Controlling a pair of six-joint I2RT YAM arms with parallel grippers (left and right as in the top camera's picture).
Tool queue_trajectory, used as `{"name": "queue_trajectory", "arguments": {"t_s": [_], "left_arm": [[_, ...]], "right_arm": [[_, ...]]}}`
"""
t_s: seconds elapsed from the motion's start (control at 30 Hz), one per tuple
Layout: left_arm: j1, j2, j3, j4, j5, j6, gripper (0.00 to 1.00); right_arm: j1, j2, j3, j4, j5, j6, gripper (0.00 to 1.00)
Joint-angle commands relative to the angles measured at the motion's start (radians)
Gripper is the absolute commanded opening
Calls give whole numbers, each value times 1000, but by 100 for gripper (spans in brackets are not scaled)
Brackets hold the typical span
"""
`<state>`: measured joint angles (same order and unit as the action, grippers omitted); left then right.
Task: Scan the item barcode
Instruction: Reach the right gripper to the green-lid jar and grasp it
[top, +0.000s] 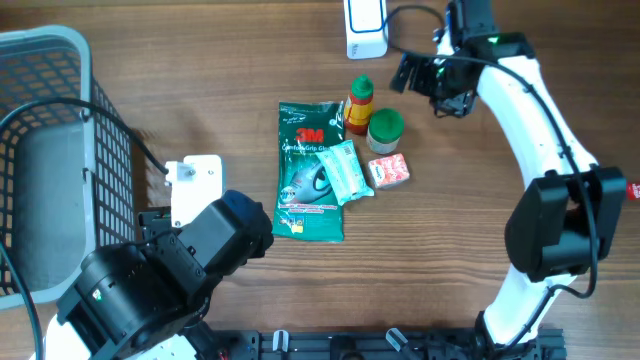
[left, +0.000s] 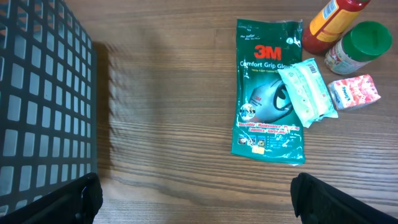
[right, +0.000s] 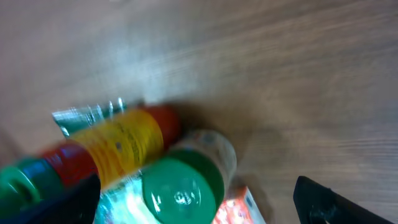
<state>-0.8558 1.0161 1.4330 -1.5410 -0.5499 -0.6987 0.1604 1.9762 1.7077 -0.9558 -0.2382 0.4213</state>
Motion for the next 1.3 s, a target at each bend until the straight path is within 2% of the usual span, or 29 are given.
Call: {"name": "queue_trajectory", "arguments": {"t_s": [0.0, 0.3, 0.53, 0.73, 0.97, 1.07, 1.27], "left_arm": [[-3, -2, -3, 3, -16, -20, 100], [-3, -2, -3, 3, -16, -20, 100], [-3, -2, -3, 3, -16, -20, 100], [-3, -2, -3, 3, -16, -20, 100], [-3, -2, -3, 3, -16, -20, 100], [-3, -2, -3, 3, -16, -20, 100], [-3, -2, -3, 3, -16, -20, 100]], "right_arm": [[29, -3, -13, -2, 33, -212, 100], [138, -3, -45, 43, 120, -399, 100], [225, -3, -154, 177, 237, -393, 100], [235, -3, -214, 245, 277, -392, 99], [235, -5, -226, 256, 277, -386, 100], [235, -18, -224, 256, 276, -330, 100], [235, -98, -219, 244, 265, -314, 100]]}}
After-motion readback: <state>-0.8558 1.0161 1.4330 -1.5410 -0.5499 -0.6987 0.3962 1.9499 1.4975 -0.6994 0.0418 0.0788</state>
